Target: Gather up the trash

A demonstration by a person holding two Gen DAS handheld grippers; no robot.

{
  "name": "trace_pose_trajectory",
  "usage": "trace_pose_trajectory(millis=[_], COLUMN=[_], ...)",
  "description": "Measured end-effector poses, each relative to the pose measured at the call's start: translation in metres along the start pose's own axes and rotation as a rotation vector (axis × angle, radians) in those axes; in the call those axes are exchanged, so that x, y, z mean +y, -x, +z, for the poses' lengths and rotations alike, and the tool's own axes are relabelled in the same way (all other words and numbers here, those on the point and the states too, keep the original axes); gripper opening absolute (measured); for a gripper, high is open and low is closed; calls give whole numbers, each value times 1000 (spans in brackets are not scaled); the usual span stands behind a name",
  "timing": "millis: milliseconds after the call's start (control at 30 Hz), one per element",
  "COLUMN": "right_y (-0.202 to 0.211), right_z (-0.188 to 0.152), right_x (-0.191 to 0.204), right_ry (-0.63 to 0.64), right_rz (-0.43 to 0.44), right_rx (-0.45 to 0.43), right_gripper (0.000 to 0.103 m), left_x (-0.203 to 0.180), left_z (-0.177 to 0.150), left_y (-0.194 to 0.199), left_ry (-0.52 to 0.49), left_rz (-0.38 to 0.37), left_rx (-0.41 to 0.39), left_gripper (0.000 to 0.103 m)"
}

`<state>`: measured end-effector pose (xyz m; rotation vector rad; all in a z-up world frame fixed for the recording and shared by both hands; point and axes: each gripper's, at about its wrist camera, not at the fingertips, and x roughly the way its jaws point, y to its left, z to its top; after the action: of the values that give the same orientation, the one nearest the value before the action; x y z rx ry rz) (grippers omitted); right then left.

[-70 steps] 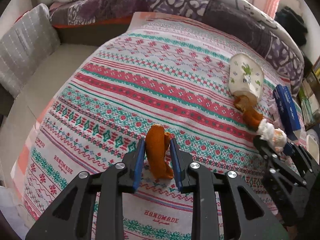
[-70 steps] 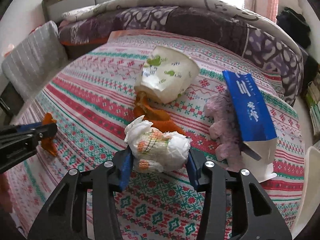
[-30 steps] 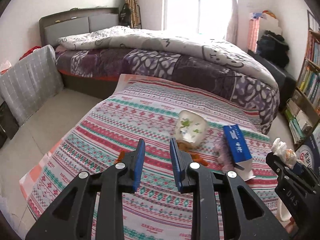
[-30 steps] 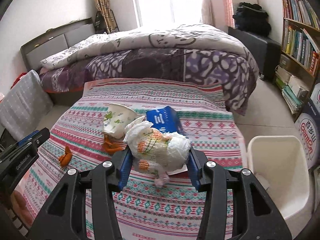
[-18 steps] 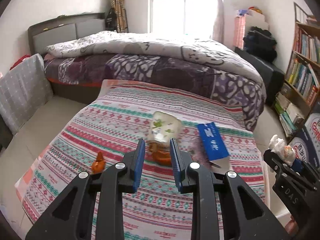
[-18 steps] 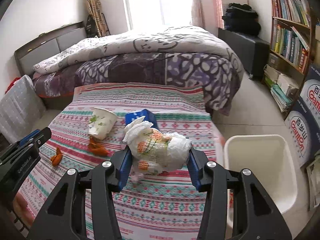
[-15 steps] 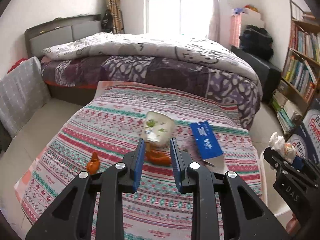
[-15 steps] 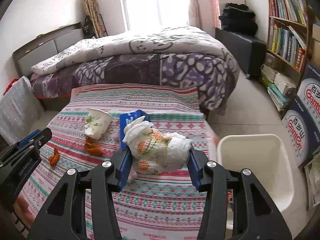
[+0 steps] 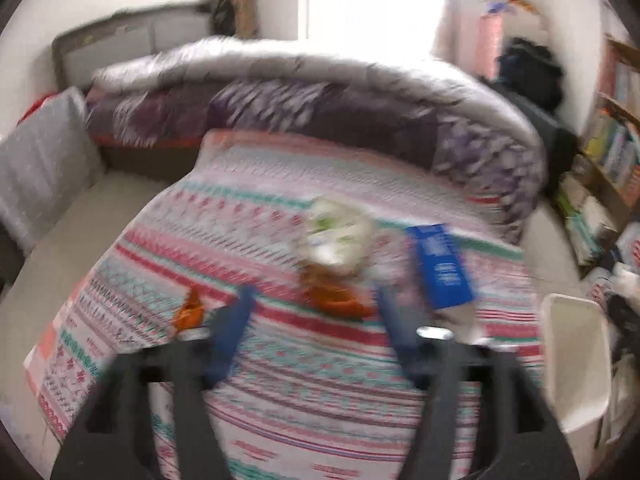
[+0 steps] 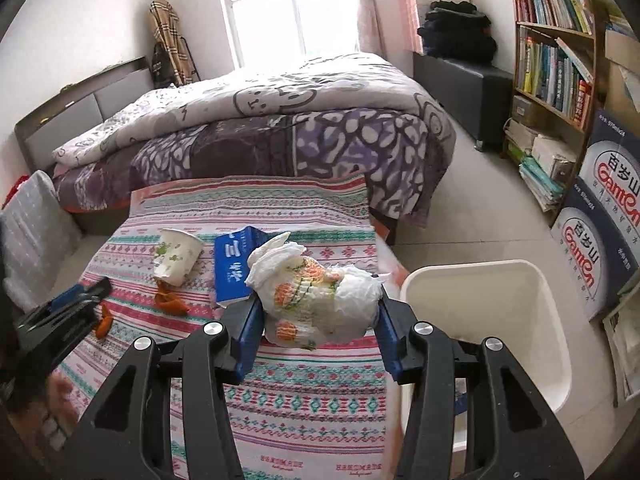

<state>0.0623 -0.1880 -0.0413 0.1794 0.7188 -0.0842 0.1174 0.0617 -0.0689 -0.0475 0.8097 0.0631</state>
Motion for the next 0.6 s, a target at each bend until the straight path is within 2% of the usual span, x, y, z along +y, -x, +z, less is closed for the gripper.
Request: trace_pose_trajectory(millis=[67, 233, 367, 467, 533, 567, 600], right_y=[0, -4, -12, -17, -18, -18, -17], right_z=[-1, -3, -7, -10, -11, -11, -12], right_x=[8, 26, 36, 40, 41, 42, 42], right_ry=[12, 43, 70, 80, 83, 86, 89], right_rz=[13, 37, 39, 36, 37, 36, 37], right_rx=[3, 15, 37, 52, 56, 56, 54], right_gripper=[46, 47, 47, 47, 47, 47, 47], left_x=[28, 78, 90, 92, 98, 100, 102], left_z=[2, -2, -12, -21, -24, -23, -22], left_y=[-24, -71, -100, -116, -118, -116, -114], left_ry=[29, 126, 146, 122, 132, 134, 136], left_rz=[64, 109, 96, 137, 130, 133, 127], left_rx=[47, 163, 246, 289, 287, 281, 282], left_gripper=[70, 70, 70, 69, 64, 51, 31])
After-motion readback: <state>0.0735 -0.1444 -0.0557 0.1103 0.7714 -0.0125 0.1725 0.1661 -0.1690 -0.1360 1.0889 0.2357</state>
